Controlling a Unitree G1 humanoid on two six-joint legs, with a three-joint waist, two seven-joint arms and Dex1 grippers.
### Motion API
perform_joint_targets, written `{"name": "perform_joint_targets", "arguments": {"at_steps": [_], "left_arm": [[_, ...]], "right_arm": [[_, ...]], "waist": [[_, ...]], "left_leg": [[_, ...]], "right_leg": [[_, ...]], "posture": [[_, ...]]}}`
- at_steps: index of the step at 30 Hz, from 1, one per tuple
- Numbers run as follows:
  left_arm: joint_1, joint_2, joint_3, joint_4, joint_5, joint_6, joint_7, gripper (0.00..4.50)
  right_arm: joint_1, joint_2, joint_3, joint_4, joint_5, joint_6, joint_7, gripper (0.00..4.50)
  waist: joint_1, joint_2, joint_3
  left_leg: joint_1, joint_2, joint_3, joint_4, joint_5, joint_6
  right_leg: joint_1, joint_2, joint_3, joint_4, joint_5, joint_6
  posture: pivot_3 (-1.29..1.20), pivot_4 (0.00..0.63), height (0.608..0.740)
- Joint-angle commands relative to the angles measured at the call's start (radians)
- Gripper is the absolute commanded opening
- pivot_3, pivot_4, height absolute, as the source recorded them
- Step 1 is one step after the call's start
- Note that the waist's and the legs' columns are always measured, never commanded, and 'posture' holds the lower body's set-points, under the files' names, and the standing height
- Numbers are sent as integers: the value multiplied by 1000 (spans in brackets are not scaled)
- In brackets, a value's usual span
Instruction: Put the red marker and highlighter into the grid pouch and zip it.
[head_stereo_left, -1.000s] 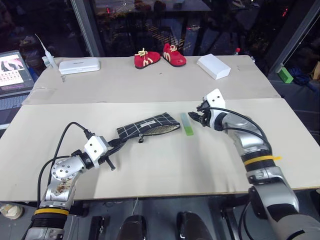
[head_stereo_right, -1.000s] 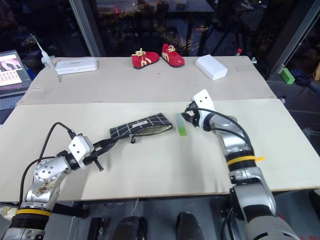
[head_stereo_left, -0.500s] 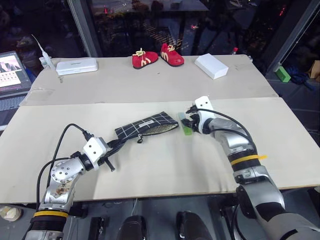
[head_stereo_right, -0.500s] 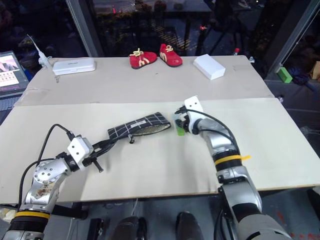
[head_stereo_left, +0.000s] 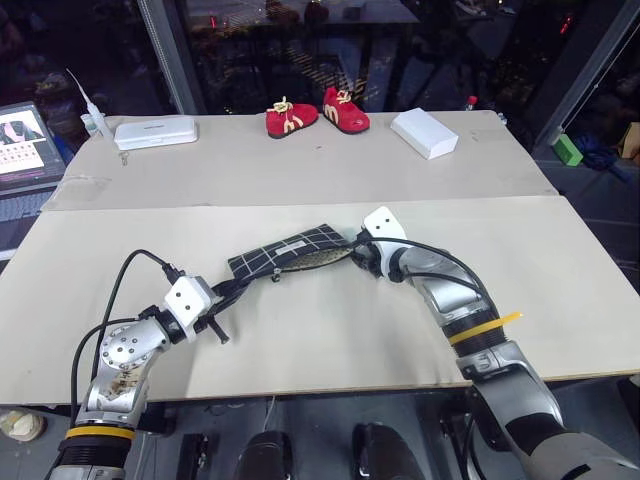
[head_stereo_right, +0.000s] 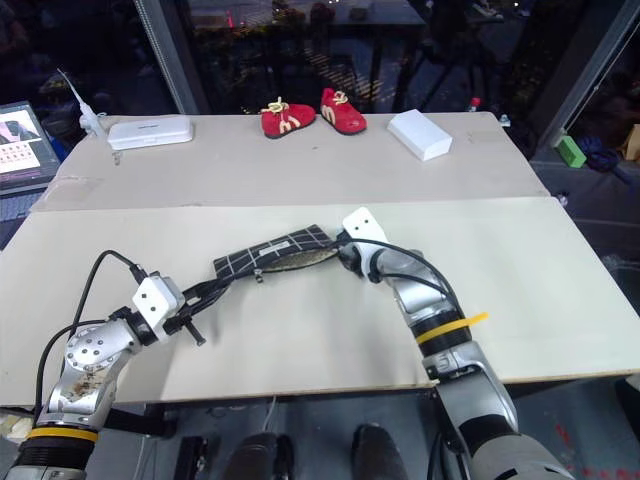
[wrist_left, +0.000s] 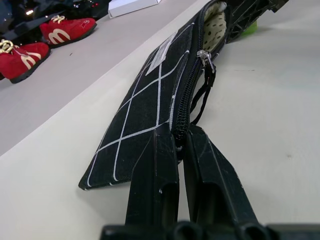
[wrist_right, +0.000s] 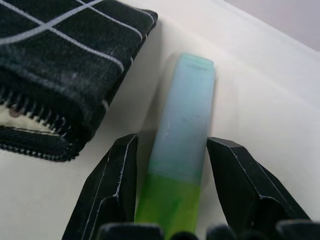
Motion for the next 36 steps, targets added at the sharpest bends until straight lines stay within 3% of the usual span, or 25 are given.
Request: {"name": "perform_joint_targets", "arguments": {"at_steps": [1,6,16,18,25,29,36], "left_arm": [[0,4,26,-38,-14,-4,12,0],[0,9,28,-40,-15,-3,12,0],[-1,6,29,-42,-13,-1,11,0],[-4,5,27,-41,-13,-1,10,0],[-2,4,27,-38,-13,-2,8,0],[-6,1,26,-32,-11,-5,7,0],[-8,-1,21,-24,-10,-10,2,0]], "right_arm": [[22,13,-21,-29,4,27,-14,2445],[32,11,-52,-39,15,21,-16,1071],[-56,-49,-171,4,49,-108,-36,1066],[-46,-95,-187,-109,118,-187,103,1066],[139,-331,-24,-435,119,-453,499,1066],[162,-381,16,-461,85,-490,546,1066],[141,-336,35,-395,32,-514,501,1066]], "waist": [[0,0,0],[0,0,0],[3,0,0],[1,0,0],[6,0,0],[5,0,0],[6,0,0]], "left_leg": [[0,0,0,0,0,0],[0,0,0,0,0,0],[-1,0,0,0,0,0],[-1,0,0,0,0,0],[-1,0,-1,-1,-1,1],[0,-1,0,1,-1,1],[1,0,0,1,-1,1]], "right_leg": [[0,0,0,0,0,0],[0,0,0,0,0,0],[-1,0,0,-1,0,0],[-1,1,0,-1,0,0],[1,1,-1,-3,0,1],[1,-1,-1,-2,0,1],[1,1,0,-1,0,0]], "posture": [[0,150,740],[0,150,740],[0,150,740],[0,150,740],[0,150,740],[0,150,740],[0,150,740]]}}
